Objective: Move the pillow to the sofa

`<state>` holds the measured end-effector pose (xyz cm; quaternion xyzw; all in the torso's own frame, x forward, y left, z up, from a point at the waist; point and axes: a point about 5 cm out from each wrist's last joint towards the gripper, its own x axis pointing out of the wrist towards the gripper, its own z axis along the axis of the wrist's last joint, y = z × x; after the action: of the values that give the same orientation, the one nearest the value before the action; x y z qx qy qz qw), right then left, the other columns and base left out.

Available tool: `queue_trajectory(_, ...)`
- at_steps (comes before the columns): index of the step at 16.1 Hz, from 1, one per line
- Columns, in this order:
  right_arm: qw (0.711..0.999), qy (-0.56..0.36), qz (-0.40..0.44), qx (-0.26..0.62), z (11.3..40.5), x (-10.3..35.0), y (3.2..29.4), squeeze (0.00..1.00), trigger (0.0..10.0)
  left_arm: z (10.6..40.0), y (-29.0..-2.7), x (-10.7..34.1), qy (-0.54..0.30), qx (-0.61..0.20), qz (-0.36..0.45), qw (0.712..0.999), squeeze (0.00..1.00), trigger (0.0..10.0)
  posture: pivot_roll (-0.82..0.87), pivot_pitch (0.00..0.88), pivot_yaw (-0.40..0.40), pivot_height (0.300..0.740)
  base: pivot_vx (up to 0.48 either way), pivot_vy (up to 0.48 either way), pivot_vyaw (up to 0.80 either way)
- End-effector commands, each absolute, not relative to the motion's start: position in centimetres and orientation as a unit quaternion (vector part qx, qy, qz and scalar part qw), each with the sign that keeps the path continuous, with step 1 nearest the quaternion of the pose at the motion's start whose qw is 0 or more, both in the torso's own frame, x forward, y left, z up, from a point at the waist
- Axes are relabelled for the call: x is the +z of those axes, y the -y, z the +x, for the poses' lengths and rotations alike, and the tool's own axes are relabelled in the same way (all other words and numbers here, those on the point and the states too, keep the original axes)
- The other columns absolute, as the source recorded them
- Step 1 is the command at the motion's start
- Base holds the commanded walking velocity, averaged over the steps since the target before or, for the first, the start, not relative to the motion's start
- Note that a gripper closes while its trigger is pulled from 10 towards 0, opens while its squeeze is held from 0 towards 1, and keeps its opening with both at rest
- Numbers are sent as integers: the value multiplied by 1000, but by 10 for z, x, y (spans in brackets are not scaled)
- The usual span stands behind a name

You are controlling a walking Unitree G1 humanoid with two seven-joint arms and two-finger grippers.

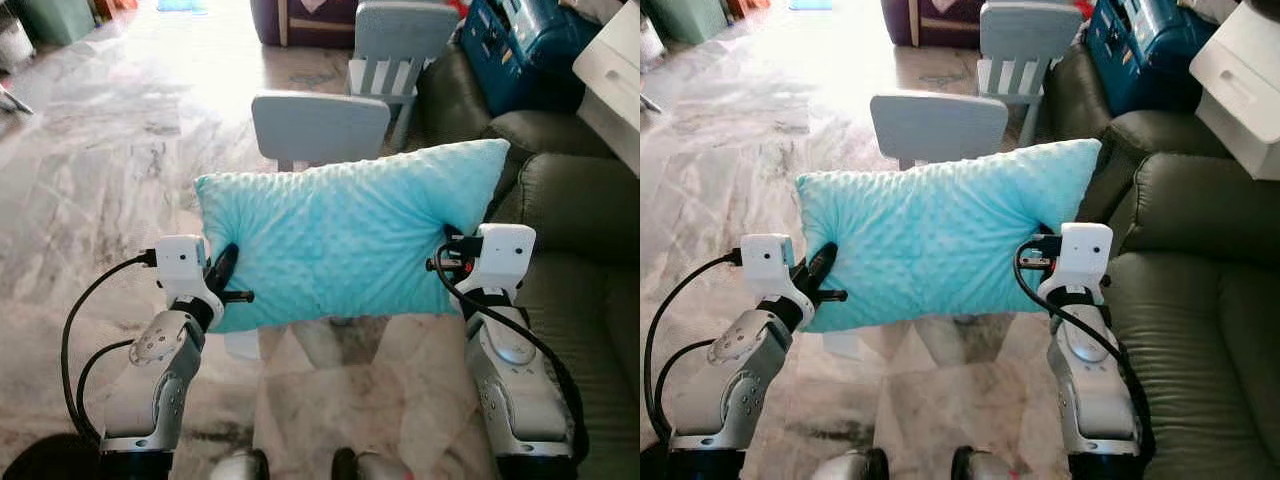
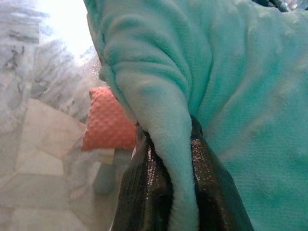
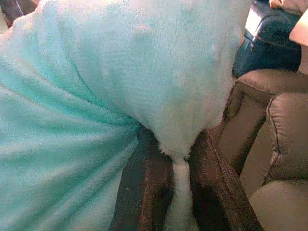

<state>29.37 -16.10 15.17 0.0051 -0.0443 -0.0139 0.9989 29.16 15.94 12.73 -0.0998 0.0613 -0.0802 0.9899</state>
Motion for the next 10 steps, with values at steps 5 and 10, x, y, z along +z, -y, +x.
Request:
queue_trajectory(5, 999, 47, 4, -20, 293, 155, 164, 0, 10000, 290, -158, 127, -64, -80, -104, 989, 0, 10000, -43, 163, -61, 740, -342, 0, 0)
queue_trajectory(10, 999, 47, 5, -21, 293, 154, 163, 0, 10000, 290, -158, 126, -65, -80, -104, 989, 0, 10000, -44, 163, -59, 740, -344, 0, 0)
